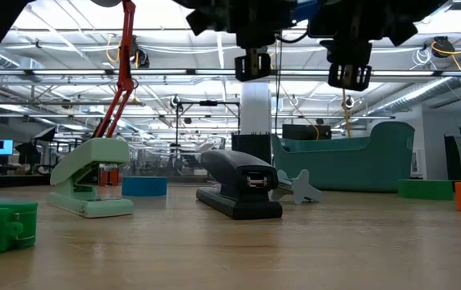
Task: Pick and place Stapler, Stapler remover, tape
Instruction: Put the blue stapler into the green bin
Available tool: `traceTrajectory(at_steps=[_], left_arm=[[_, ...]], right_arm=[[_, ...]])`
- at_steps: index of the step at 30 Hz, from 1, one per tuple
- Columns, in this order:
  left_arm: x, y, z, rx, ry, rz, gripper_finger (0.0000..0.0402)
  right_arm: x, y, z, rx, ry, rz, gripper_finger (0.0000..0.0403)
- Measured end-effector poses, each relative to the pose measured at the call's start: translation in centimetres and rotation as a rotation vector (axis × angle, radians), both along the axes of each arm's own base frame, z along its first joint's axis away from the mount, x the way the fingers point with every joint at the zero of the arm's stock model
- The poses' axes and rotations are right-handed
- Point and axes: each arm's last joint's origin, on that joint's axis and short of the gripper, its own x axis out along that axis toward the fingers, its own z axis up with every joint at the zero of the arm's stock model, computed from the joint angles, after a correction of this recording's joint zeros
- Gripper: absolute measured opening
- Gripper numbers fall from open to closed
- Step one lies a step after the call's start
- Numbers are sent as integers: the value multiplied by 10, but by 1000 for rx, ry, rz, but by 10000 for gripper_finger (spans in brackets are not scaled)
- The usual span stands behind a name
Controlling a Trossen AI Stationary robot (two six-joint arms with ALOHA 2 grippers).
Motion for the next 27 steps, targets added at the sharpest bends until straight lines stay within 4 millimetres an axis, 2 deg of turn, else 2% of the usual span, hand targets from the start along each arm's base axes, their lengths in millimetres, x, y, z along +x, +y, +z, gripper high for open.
traceTrajectory(at_steps=[8, 14, 27], left_arm=[[-10, -4, -8, 25, 89, -40, 70], [-4, -6, -4, 21, 38, -23, 70], [1, -2, 0, 16, 9, 21, 70]], right_arm=[[1, -7, 3, -15, -42, -19, 186], [4, -7, 9, -8, -110, -29, 187], [5, -2, 10, -31, -116, -54, 187]])
